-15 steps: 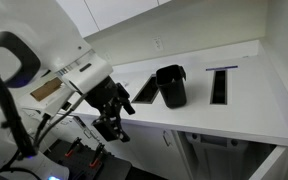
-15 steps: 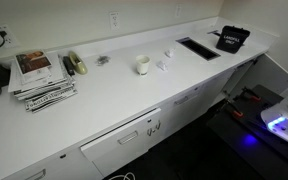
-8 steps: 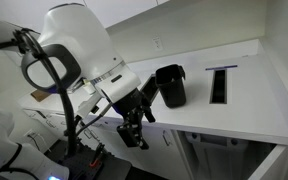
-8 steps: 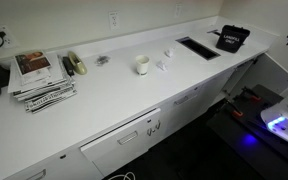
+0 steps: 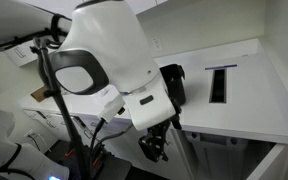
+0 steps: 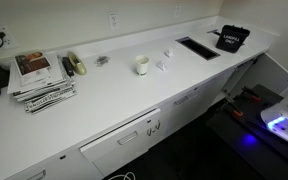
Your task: Close the bottom right cupboard door
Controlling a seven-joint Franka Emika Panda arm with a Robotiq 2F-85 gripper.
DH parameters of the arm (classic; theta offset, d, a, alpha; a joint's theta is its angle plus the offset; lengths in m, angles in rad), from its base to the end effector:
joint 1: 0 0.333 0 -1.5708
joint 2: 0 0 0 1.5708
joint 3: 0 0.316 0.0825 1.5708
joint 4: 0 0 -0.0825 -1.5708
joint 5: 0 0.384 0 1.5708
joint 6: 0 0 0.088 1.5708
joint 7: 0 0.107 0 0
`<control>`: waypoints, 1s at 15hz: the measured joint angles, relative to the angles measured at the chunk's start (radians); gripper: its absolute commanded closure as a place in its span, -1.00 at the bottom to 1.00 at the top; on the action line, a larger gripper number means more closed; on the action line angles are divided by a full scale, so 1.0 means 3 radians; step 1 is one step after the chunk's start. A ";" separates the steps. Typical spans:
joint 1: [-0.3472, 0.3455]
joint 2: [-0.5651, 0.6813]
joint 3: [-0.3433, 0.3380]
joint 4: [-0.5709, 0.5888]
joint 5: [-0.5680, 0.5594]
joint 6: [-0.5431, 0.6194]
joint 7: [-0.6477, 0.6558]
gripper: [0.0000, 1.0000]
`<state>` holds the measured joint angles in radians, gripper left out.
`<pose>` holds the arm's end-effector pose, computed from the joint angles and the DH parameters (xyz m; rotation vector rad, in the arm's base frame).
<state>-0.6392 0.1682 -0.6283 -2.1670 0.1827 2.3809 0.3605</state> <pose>0.1737 -0.5340 0.3393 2.0137 -2.3983 0.1397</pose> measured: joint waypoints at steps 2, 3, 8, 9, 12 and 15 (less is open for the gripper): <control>-0.0161 0.0378 -0.0029 0.0308 0.0257 -0.0067 0.0017 -0.50; -0.0249 0.0563 -0.0030 0.0452 0.0355 -0.0071 0.0072 -0.47; -0.0596 0.1306 0.0040 0.1047 0.0684 -0.0045 0.0640 0.28; -0.0656 0.1417 0.0074 0.1143 0.0733 -0.0040 0.0776 0.45; -0.0830 0.1664 0.0200 0.1378 0.0815 -0.0036 0.1097 0.89; -0.0983 0.1845 0.0315 0.1569 0.0815 -0.0036 0.1313 1.00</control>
<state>-0.9341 0.7218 -0.5339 -1.6963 0.4272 2.3702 0.7543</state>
